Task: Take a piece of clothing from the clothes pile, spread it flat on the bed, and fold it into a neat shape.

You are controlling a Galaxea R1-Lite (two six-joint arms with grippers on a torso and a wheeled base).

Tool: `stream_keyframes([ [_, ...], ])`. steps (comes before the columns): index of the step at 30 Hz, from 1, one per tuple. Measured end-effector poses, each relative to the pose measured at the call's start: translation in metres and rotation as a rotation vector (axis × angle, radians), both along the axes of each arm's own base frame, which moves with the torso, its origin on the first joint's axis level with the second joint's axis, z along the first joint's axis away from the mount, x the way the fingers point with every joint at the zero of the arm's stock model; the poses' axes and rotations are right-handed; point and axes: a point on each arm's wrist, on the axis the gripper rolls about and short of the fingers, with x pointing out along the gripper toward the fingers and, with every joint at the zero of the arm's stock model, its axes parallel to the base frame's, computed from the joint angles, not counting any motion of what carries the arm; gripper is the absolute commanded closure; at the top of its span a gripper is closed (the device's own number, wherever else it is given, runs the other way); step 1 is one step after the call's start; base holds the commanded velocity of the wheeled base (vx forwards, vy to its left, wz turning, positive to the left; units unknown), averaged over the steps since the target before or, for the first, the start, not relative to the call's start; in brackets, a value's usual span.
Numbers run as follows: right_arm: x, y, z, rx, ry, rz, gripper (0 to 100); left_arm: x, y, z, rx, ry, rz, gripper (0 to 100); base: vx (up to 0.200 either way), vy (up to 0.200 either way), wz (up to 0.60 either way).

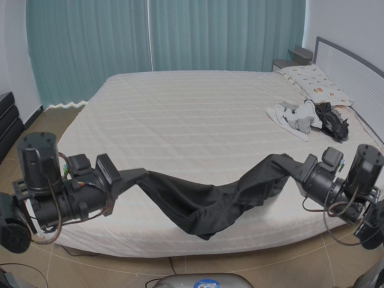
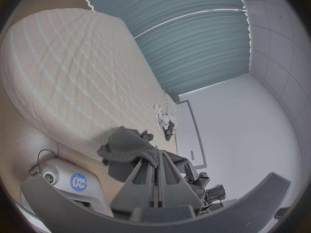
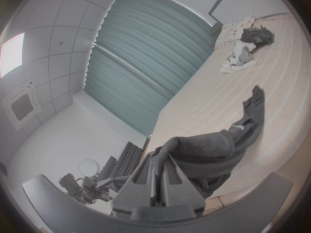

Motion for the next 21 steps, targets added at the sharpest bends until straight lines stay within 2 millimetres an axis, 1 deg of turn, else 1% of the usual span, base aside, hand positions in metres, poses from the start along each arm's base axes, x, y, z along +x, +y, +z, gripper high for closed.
stream_keyframes([
  [2, -0.005, -0.003, 0.02, 0.013, -0.022, 0.0, 100, -0.002, 0.004, 0.016, -0.01, -0.035, 0.02, 100, 0.0, 0.0, 0.0],
  [4, -0.008, -0.006, 0.051, 0.049, -0.082, -0.007, 100, -0.004, 0.009, 0.035, -0.024, -0.079, 0.046, 100, 0.0, 0.0, 0.0],
  [5, -0.009, -0.007, 0.06, 0.06, -0.1, -0.009, 100, -0.004, 0.011, 0.04, -0.028, -0.091, 0.054, 100, 0.0, 0.0, 0.0],
  [6, -0.011, -0.009, 0.078, 0.084, -0.14, -0.014, 100, -0.004, 0.013, 0.05, -0.037, -0.116, 0.069, 100, 0.0, 0.0, 0.0],
  [9, -0.014, -0.015, 0.122, 0.144, -0.239, -0.034, 100, -0.004, 0.021, 0.075, -0.056, -0.172, 0.109, 100, 0.0, 0.0, 0.0],
  [14, -0.017, -0.026, 0.186, 0.22, -0.373, -0.081, 100, 0.0, 0.032, 0.109, -0.081, -0.246, 0.174, 100, 0.0, 0.0, 0.0],
  [15, -0.014, -0.029, 0.211, 0.24, -0.413, -0.108, 100, 0.003, 0.036, 0.12, -0.086, -0.268, 0.2, 100, 0.0, 0.0, 0.0],
  [18, -0.005, -0.03, 0.232, 0.249, -0.435, -0.142, 100, 0.01, 0.038, 0.129, -0.087, -0.28, 0.226, 100, 0.0, 0.0, 0.0],
  [21, 0.015, -0.027, 0.249, 0.249, -0.443, -0.188, 100, 0.022, 0.039, 0.135, -0.081, -0.282, 0.254, 100, 0.2, 0.0, 0.0],
])
